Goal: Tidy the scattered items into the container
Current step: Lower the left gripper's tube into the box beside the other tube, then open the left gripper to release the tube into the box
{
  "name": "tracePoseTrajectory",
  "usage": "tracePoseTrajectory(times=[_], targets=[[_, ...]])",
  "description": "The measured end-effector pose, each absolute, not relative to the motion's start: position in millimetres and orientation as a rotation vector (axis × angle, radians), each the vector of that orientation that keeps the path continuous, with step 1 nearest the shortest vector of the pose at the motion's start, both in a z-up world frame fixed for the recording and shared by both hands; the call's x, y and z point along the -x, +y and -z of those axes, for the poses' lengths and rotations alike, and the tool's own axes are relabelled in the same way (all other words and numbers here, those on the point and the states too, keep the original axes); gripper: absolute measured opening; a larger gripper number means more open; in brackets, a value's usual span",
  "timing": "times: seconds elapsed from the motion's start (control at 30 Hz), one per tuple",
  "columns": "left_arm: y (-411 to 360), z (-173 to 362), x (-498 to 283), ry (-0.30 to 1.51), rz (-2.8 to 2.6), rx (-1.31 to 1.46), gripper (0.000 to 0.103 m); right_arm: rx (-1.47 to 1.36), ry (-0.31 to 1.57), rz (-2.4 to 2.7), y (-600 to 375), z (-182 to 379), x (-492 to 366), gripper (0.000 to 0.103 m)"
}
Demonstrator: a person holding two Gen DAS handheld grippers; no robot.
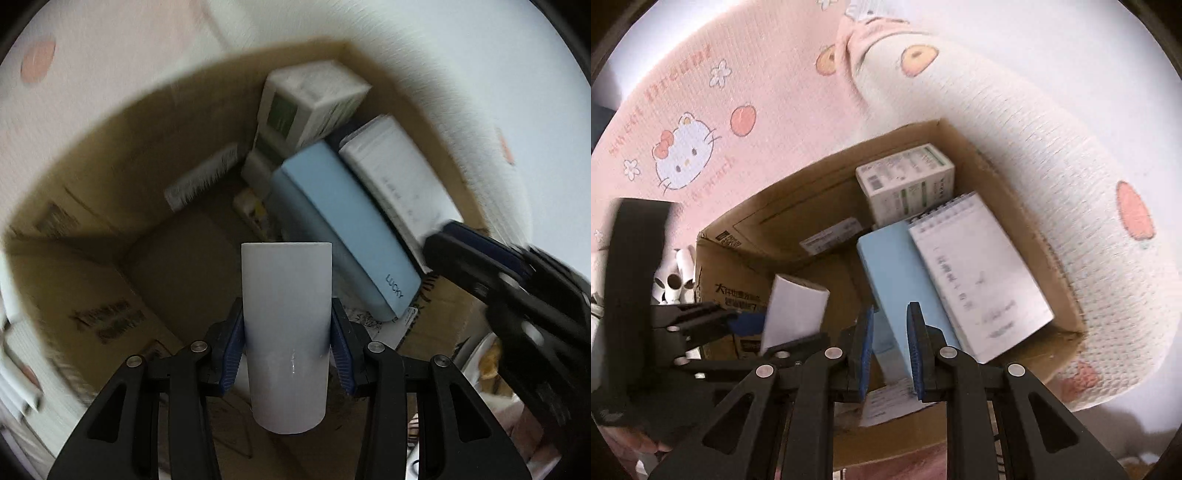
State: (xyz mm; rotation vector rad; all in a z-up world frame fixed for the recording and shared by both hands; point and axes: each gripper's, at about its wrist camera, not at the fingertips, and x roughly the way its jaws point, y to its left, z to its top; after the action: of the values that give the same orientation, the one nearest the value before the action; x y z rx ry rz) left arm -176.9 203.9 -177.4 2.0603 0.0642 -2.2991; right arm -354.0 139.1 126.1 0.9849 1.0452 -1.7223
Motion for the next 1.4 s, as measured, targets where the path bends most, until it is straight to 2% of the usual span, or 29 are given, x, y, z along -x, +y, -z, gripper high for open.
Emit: tracePoseTrajectory(times=[0.07,0.13,0.2,0.33,0.43,0.57,0.67,0.77,0.9,1.03,1.13,1.3,1.37,1.4], targets=[[195.6,190.7,179.2,0.167,2.202,-2.077,0.046,-0.991,1.043,1.719,141.8,-75.9,321.2,0.016],[185.9,207.7,180.4,0.245,2.07,-2.076,0.046,-0.987,1.052,1.715,121.1,-56.6,308.0,0.016],[184.5,214.9,181.6,0.244,2.017,-2.055,0.046,-0.976,1.07,1.7,112.8,-17.9,284.4,0.016],[185.7,236.1,184.1,0.216,1.887,-2.065,0.046,-0.949,1.106,1.689,118.1,-26.0,292.4,0.016],[181.4,255.5,181.7,0.217,1.792,-2.071,0.046,-0.938,1.137,1.691,111.2,-11.3,296.0,0.016],[165.8,272.9,178.1,0.325,1.681,-2.061,0.046,-0.926,1.145,1.681,106.2,-7.9,293.2,0.016],[155.6,285.4,178.2,0.324,1.584,-2.061,0.046,-0.932,1.161,1.676,109.7,-4.5,293.3,0.016],[140.8,300.7,176.5,0.438,1.49,-2.096,0.047,-0.933,1.167,1.665,122.3,-1.4,295.6,0.016],[133.6,301.6,172.5,0.51,1.454,-2.102,0.048,-0.951,1.152,1.638,121.2,1.1,295.1,0.016],[139.2,285.6,171.9,0.449,1.466,-2.115,0.05,-0.948,1.174,1.614,121.1,8.0,290.4,0.016],[146.9,266.3,175.2,0.341,1.542,-2.112,0.056,-0.957,1.19,1.599,118.9,13.8,289.7,0.016],[151.5,242.1,181.8,0.162,1.695,-2.098,0.057,-0.953,1.216,1.558,122.9,25.5,277.4,0.016],[147.6,235.4,184.3,0.136,1.772,-2.043,0.055,-0.94,1.224,1.544,124.3,27.4,271.2,0.016],[145.4,235.1,186.4,0.131,1.797,-2.035,0.047,-0.925,1.226,1.538,123.8,27.5,269.1,0.016]])
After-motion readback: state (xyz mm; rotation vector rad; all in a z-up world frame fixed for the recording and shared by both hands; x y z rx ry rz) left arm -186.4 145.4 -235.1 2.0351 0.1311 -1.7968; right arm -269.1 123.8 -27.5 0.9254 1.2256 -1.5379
